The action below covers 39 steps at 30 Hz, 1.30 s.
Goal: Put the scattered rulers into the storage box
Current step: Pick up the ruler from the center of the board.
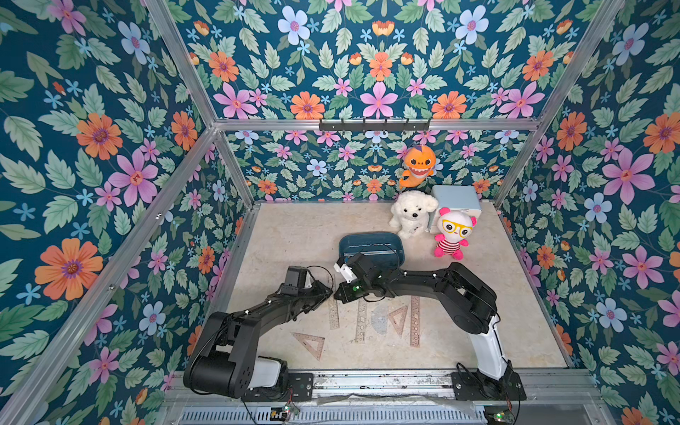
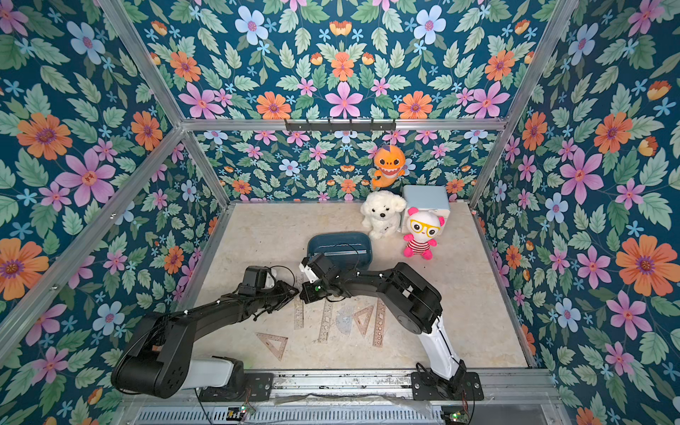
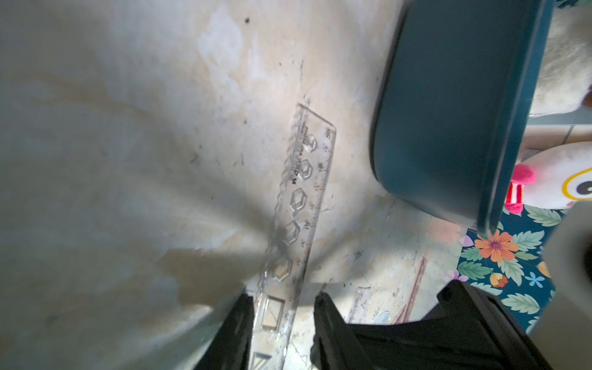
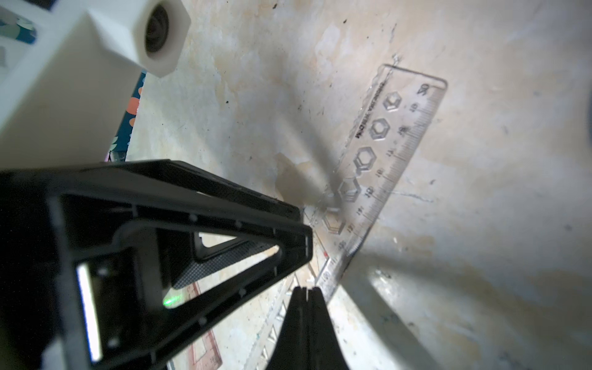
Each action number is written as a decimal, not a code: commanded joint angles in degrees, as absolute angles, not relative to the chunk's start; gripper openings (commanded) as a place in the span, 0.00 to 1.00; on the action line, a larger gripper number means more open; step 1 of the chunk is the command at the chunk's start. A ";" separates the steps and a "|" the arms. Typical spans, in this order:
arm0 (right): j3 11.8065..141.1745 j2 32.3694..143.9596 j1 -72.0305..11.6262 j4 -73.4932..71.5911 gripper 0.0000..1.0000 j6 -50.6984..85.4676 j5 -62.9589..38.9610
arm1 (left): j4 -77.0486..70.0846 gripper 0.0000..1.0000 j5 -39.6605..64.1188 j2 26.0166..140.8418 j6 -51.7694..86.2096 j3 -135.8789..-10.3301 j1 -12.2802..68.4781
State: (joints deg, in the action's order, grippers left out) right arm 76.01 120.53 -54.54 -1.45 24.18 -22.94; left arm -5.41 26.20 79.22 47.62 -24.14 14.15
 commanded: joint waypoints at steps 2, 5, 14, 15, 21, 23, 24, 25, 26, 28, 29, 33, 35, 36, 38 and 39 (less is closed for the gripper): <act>76.32 121.54 -54.66 -1.55 0.03 24.67 -23.64 | 10.55 0.39 18.58 80.39 46.90 -23.21 13.96; 76.41 121.95 -54.60 -1.56 0.03 24.62 -23.80 | 10.55 0.39 18.55 80.34 46.85 -23.20 13.88; 76.20 122.91 -54.67 -1.21 0.03 24.43 -23.71 | 10.54 0.40 18.51 80.59 46.58 -23.12 13.60; 76.05 123.16 -54.67 -1.22 0.03 24.44 -23.73 | 10.55 0.40 18.55 80.75 46.52 -23.12 13.61; 75.11 124.44 -54.65 -1.55 0.02 24.35 -23.56 | 9.63 0.40 19.19 81.78 46.41 -22.60 13.56; 75.12 124.74 -54.67 -1.68 0.02 24.43 -23.55 | 8.79 0.40 19.62 82.23 46.56 -22.20 13.62; 75.18 124.85 -54.60 -1.71 0.02 24.44 -23.55 | 8.31 0.40 19.93 82.49 46.67 -21.97 13.60; 75.21 125.11 -54.67 -1.70 0.02 24.43 -23.55 | 7.85 0.39 20.32 82.68 46.78 -21.70 13.60; 75.21 125.15 -54.65 -1.68 0.02 24.43 -23.45 | 7.65 0.36 20.54 82.79 46.76 -21.57 13.61; 75.30 125.41 -54.66 -1.71 0.02 24.48 -23.38 | 7.32 0.30 20.74 82.69 46.84 -21.18 13.57; 75.27 125.50 -54.55 -1.67 0.02 24.48 -23.38 | 7.22 0.29 20.77 82.54 46.85 -21.00 13.61; 75.39 125.54 -54.53 -1.52 0.02 24.46 -23.31 | 6.86 0.13 20.74 82.95 46.76 -20.61 13.66; 75.21 124.62 -54.45 -1.20 0.01 24.22 -23.38 | 7.23 0.06 20.74 83.14 46.46 -20.93 13.70; 75.00 123.49 -54.23 -1.00 0.01 24.24 -23.34 | 7.74 0.03 20.74 82.87 46.12 -21.38 13.66; 74.55 120.20 -53.45 -0.46 0.02 24.10 -24.10 | 9.50 0.00 20.83 82.22 44.81 -23.11 13.61; 74.28 117.97 -53.11 -0.04 0.04 23.85 -24.34 | 11.13 0.00 20.51 81.64 43.72 -24.72 13.62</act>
State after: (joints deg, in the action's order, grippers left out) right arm 74.59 121.67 -53.93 -3.60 24.47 -24.99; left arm -7.99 27.14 81.43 46.61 -23.55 13.52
